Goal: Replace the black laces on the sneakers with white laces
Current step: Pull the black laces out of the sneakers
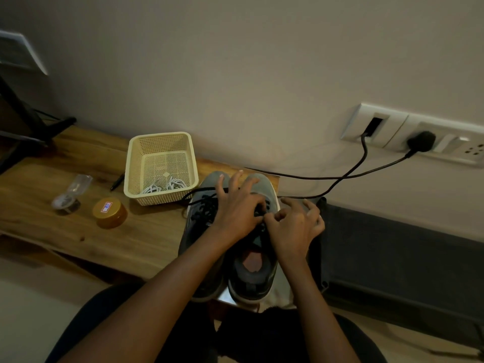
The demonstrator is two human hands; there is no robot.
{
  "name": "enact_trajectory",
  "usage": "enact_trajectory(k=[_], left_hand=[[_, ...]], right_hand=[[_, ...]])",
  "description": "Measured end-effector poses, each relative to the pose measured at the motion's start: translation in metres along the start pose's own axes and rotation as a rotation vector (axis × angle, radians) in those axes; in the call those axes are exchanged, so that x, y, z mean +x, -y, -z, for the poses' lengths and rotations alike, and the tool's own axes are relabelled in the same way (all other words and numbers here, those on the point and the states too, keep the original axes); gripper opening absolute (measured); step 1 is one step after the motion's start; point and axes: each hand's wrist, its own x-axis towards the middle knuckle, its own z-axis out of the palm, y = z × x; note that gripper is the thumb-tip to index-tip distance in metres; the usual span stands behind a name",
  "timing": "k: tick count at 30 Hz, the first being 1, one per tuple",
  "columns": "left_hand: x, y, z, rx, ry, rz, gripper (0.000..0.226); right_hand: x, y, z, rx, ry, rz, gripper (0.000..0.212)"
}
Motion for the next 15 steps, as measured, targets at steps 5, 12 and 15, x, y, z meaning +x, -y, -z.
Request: enact_trajectory(k=[5, 12, 15], left_hand=[[0.002, -0.002, -0.001, 0.012, -0.029, 0.017, 0.015], [0.009, 0.011, 0.004, -0.009, -0.194, 0.184, 0.018], [0.012, 0.023, 0.012, -0.022, -0.263, 0.343, 0.024]], right_hand=[[0.000, 0.001, 0.000, -0.014, 0.017, -0.014, 0.020], [0.000, 0.000, 0.001, 0.009, 0.009, -0.024, 0.018], [0.001, 0.000, -0.002, 0.025, 0.008, -0.033, 0.019]])
